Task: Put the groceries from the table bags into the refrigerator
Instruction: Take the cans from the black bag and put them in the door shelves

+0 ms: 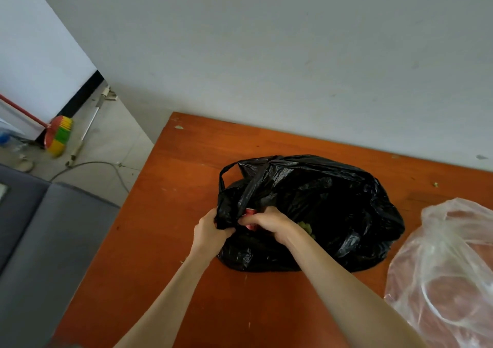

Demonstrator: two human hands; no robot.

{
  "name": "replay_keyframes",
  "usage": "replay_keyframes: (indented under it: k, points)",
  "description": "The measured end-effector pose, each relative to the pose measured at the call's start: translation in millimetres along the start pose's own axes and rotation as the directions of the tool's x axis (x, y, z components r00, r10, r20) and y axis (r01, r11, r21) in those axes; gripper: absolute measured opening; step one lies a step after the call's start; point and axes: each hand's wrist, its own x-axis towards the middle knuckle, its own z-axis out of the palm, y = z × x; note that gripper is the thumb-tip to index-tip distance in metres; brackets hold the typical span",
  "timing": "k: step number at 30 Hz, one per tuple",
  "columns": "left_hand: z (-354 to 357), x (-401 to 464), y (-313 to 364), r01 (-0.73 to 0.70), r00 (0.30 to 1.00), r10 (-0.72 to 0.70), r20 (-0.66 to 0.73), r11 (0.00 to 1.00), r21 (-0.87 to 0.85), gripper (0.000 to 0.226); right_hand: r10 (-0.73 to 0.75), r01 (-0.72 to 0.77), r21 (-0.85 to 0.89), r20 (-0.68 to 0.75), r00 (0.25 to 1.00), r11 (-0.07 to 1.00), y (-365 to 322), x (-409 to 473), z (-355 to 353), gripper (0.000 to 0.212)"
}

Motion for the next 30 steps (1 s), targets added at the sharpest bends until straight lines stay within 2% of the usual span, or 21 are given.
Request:
replay_keyframes:
  k: [5, 9, 13, 17, 19, 20, 23, 25, 30]
  points:
    - [1, -10, 1, -0.038, 0.999, 0.038, -0.011, 0.999, 0.019, 0.043, -0.127, 0.128, 0.009, -0.088, 0.988, 0.992, 6, -16, -9, 0.064]
    - [-3, -19, 4, -0.045, 0.999, 0.045, -0.018, 0.999, 0.026, 0.048, -0.275, 0.256, -0.107, -0.226, 0.935, 0.961, 9, -46, -22, 0.071]
    - [-11, -27, 12, -0.092, 0.996, 0.090, 0.022, 0.993, 0.074, 0.063, -0.446, 0.383, -0.236, -0.352, 0.823, 0.893, 15, -83, -37, 0.068]
    - [-17, -46, 27, -0.289, 0.957, 0.284, 0.052, 0.935, 0.206, 0.073, -0.523, 0.504, -0.193, -0.518, 0.677, 0.842, 27, -132, -50, 0.063]
    - [-17, -61, 40, -0.458, 0.888, 0.444, 0.122, 0.829, 0.320, 0.071, -0.542, 0.572, -0.166, -0.601, 0.587, 0.804, 35, -162, -53, 0.063]
    - [-16, -70, 48, -0.552, 0.831, 0.530, 0.172, 0.742, 0.381, 0.069, -0.541, 0.601, -0.149, -0.638, 0.548, 0.785, 40, -177, -55, 0.063]
    - [-6, -98, 73, -0.769, 0.604, 0.735, 0.307, 0.436, 0.467, 0.063, -0.524, 0.669, -0.116, -0.724, 0.449, 0.734, 62, -225, -60, 0.068]
    - [6, -125, 91, -0.839, 0.485, 0.793, 0.368, 0.303, 0.452, 0.059, -0.494, 0.691, -0.098, -0.770, 0.403, 0.716, 84, -262, -63, 0.067]
    - [58, -202, 116, -0.947, 0.251, 0.818, 0.517, 0.097, 0.306, 0.056, -0.411, 0.685, -0.132, -0.873, 0.262, 0.717, 155, -358, -74, 0.061]
